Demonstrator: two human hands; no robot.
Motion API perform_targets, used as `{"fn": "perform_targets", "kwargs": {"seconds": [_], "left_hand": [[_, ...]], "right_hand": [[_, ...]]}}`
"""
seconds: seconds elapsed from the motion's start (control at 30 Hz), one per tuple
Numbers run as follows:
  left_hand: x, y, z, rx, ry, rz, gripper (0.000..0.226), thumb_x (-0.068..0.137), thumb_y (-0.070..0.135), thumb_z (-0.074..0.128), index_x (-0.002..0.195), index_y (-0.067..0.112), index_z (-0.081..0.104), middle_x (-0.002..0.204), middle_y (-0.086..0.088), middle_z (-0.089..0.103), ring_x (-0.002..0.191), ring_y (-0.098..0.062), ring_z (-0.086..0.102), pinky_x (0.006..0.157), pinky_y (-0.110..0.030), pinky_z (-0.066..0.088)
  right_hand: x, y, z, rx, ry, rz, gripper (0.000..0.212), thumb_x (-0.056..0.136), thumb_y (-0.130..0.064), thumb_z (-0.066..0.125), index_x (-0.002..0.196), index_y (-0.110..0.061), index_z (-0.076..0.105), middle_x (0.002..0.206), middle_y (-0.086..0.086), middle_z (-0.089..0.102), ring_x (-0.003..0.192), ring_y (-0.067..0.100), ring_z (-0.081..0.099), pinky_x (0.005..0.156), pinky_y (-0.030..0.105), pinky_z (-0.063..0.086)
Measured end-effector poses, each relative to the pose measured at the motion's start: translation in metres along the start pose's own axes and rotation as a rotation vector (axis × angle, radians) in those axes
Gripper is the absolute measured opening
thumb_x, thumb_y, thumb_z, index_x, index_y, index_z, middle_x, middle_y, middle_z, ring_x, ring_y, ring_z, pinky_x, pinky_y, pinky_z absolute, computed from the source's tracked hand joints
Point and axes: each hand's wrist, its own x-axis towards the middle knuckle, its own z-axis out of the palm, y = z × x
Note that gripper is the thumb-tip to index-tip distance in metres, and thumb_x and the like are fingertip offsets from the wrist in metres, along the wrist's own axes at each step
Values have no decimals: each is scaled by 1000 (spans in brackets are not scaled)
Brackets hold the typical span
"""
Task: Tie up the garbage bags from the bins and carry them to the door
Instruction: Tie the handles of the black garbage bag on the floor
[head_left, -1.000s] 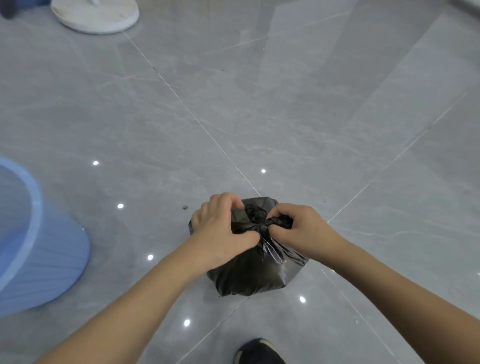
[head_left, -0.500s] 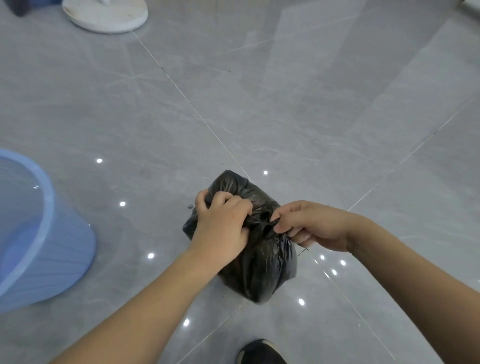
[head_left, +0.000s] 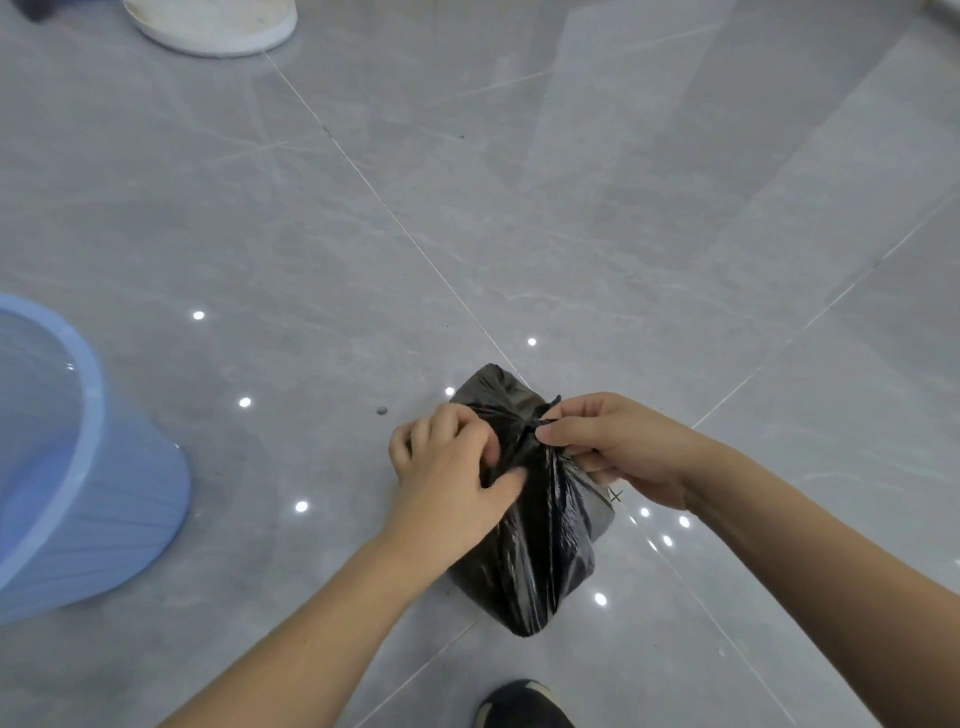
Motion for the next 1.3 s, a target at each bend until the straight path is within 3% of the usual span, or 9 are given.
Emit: {"fn": "perform_targets", "kwargs": {"seconds": [0.13,0.23,0.4,0.6,0.7,0.83,0.97,1.1,1.3], "left_hand": [[0,-6,7,64,-66,-33,25,72,47,44,61,28,32,98,17,44,104,-15,37,101,-36,14],[4,-13,4,188,-119,1,25,78,44,49,64,31,33,109,15,44,113,-18,35,108,-50,12],[6,-8,-2,293,-221,83,36,79,42,58,63,31,29,132,10,40,127,-22,23,111,-53,1],[4,-1,-8,-294,-96,-170,38,62,54,51,98,50,38,113,25,27,110,0,21,104,-31,12],[11,-3,-10,-214,-96,-37,41,76,43,55,114,55,45,125,30,30,119,5,17,106,-29,5],[24,-8,-12,-150,-164,63,17,83,28,57,90,44,55,121,33,42,124,1,25,110,-33,1],[25,-12,-13,-113,-158,38,10,86,31,57,85,39,51,111,28,54,119,-3,34,111,-43,9],[21,-9,-13,-64,-117,-4,4,88,32,56,86,35,55,109,25,55,116,-5,35,108,-40,11],[3,6,-21,-222,104,-45,36,70,43,52,99,31,35,106,16,33,104,-6,33,104,-33,17]], "right_hand": [[2,2,-3,43,37,14,7,88,-14,63,82,-10,62,52,-8,32,45,8,21,47,25,13],[3,10,-8,229,-2,76,36,88,-9,59,57,-21,46,55,-6,19,44,9,15,45,26,9],[5,13,-2,389,-2,114,41,92,-9,55,61,-24,33,53,-8,16,43,7,13,41,21,9],[7,9,0,276,26,96,37,88,-13,55,65,-25,30,60,-4,14,49,11,10,47,28,6],[4,9,1,282,-90,121,31,81,-16,59,61,-23,36,63,-3,16,52,12,12,47,27,8],[-1,8,3,117,-150,99,18,73,-17,59,67,-20,42,60,-4,26,53,13,17,47,25,14],[-2,9,4,-27,62,2,2,78,-8,64,79,-10,62,52,-7,46,43,6,37,42,19,25],[0,12,4,-4,154,-36,2,81,-7,66,83,-8,66,51,0,40,46,10,34,45,20,22],[2,10,5,115,198,-19,17,79,1,64,88,-13,63,66,10,45,46,11,34,41,21,22]]}}
